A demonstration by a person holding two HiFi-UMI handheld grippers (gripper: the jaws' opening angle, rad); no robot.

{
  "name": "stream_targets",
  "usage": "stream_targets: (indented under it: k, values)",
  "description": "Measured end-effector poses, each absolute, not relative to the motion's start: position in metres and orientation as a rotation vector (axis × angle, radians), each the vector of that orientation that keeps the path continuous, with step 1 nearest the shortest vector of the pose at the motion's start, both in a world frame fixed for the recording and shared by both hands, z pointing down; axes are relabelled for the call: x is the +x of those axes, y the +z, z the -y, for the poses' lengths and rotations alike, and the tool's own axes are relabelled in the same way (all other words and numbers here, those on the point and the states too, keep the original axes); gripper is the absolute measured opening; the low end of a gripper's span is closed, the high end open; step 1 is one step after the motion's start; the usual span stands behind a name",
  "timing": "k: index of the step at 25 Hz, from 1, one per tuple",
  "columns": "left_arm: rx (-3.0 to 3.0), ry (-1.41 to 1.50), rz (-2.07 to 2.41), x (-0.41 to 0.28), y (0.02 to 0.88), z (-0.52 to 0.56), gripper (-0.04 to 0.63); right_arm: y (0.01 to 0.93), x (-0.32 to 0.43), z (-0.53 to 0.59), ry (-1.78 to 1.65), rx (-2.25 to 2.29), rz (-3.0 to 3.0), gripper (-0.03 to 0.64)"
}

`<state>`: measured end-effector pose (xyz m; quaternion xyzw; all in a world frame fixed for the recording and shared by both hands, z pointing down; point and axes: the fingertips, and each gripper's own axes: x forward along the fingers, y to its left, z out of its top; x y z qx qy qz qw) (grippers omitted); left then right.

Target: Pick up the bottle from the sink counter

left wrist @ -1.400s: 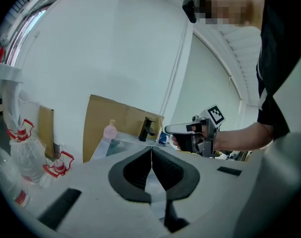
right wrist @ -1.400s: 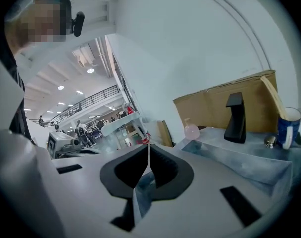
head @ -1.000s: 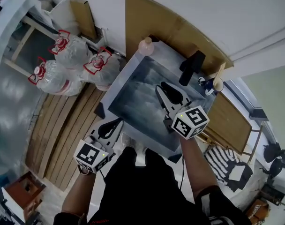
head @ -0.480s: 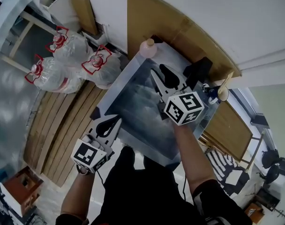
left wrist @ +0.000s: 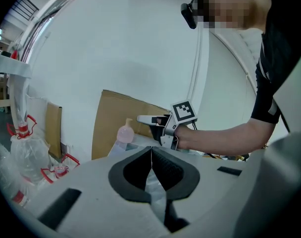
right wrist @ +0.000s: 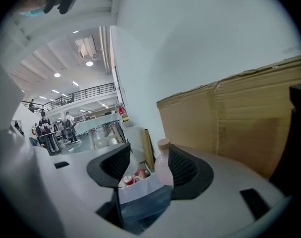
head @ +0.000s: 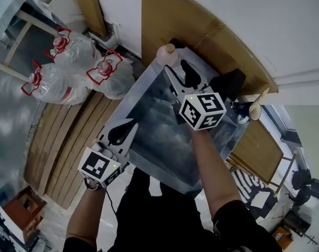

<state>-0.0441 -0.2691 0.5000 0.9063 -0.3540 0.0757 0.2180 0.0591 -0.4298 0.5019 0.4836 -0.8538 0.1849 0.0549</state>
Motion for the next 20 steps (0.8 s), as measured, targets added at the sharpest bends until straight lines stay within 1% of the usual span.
stream_targets:
  k: [4,7,20]
  values:
    - [2.504,0.202,0.972,-0.041,0.508,0.277,0.021,0.512,0.057,0.449,0.541,1.477,2.571,0.256]
    - [2.495,0.197,0.975,-0.042,0.514,0.282,0.021,0.519,0.057,0.463,0.497,1.488,2.549,0.264]
    - [2.469,0.236,0.990,-0.055,0.536,0.285,0.021,0.545,0.046,0.503,0.348,1.465,2.500,0.259]
